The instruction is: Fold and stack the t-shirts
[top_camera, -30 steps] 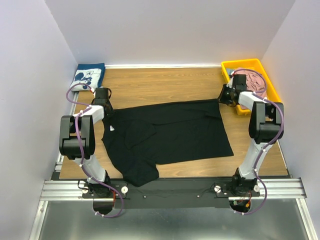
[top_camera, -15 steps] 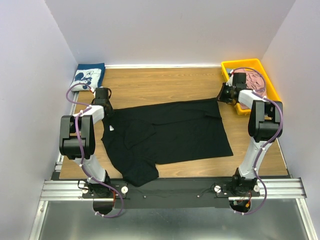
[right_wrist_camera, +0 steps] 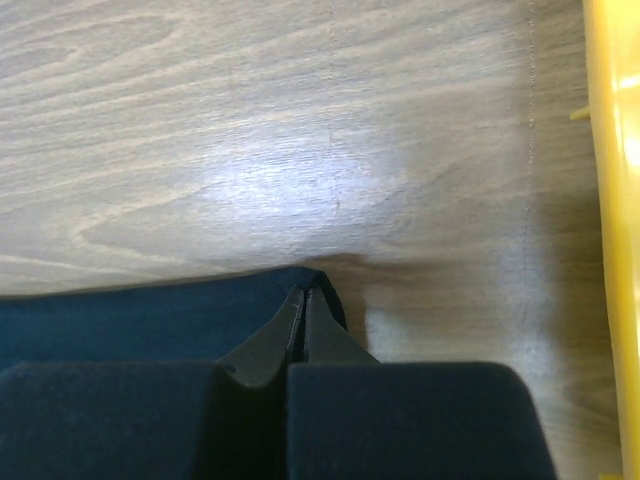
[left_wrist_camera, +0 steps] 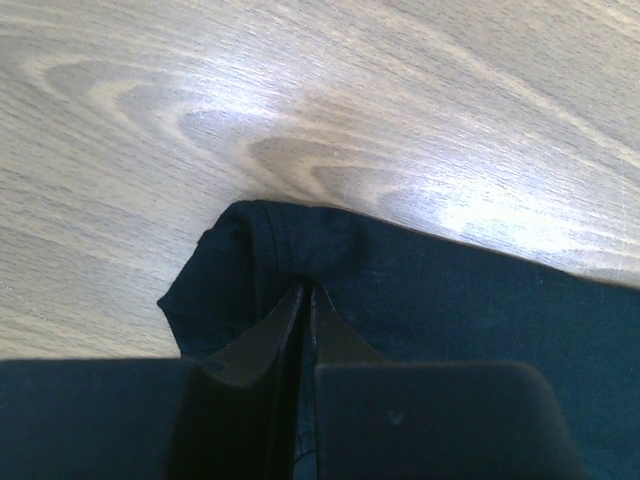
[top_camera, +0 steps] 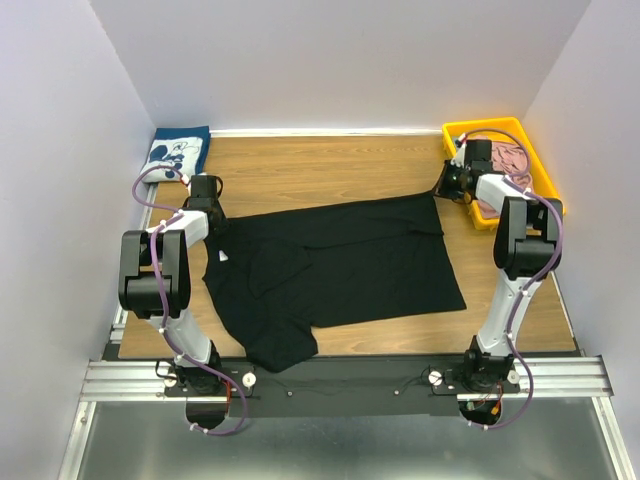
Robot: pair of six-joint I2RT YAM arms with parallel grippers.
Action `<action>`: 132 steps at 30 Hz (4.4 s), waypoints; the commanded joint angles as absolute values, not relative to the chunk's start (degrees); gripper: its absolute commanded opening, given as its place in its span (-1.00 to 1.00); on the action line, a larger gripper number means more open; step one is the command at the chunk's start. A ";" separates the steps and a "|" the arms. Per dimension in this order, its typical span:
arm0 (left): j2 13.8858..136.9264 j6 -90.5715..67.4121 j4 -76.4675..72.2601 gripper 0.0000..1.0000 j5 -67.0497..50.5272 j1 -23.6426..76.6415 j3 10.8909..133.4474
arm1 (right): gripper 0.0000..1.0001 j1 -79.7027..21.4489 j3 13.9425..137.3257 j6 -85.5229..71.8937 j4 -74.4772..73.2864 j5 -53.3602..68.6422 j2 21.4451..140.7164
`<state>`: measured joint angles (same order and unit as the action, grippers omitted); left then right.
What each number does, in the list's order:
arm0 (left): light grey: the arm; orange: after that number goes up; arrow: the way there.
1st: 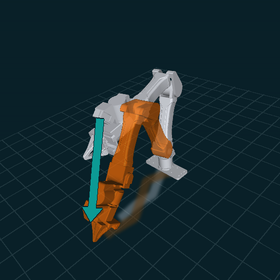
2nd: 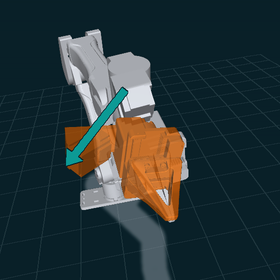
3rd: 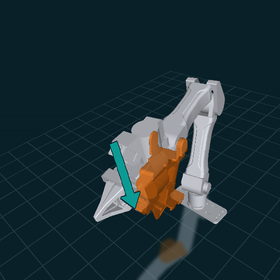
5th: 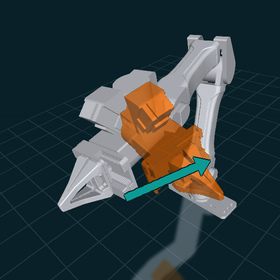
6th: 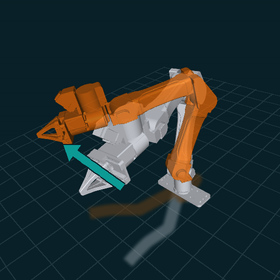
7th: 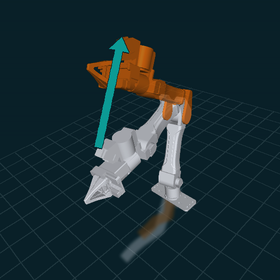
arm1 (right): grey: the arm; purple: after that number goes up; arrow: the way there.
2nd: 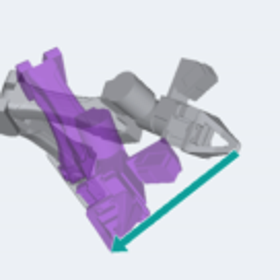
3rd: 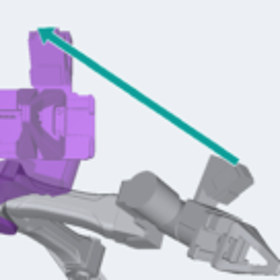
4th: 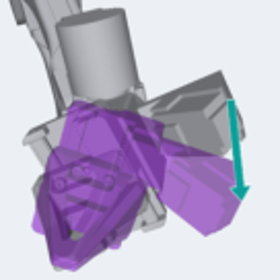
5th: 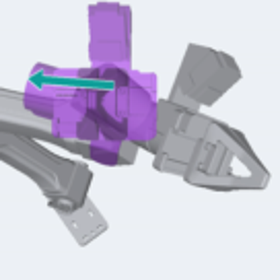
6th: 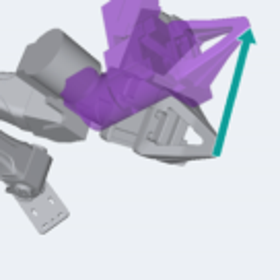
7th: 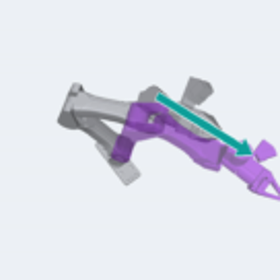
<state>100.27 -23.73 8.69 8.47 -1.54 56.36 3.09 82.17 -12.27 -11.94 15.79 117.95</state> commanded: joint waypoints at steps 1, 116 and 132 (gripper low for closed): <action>103.10 -22.41 11.69 -0.74 12.30 -2.20 54.93 | -0.99 3.52 84.72 -10.64 -13.01 14.77 120.15; 81.30 -23.91 23.11 -1.00 6.59 -3.25 49.48 | -0.21 8.09 63.89 -32.87 -6.68 27.16 104.68; 81.21 -23.91 25.48 -1.00 7.64 -3.34 50.89 | -0.21 7.56 68.82 -33.31 -6.33 24.53 116.27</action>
<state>82.59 -24.62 23.27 5.61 -2.68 48.66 7.66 68.34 -33.32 -5.61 27.51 113.99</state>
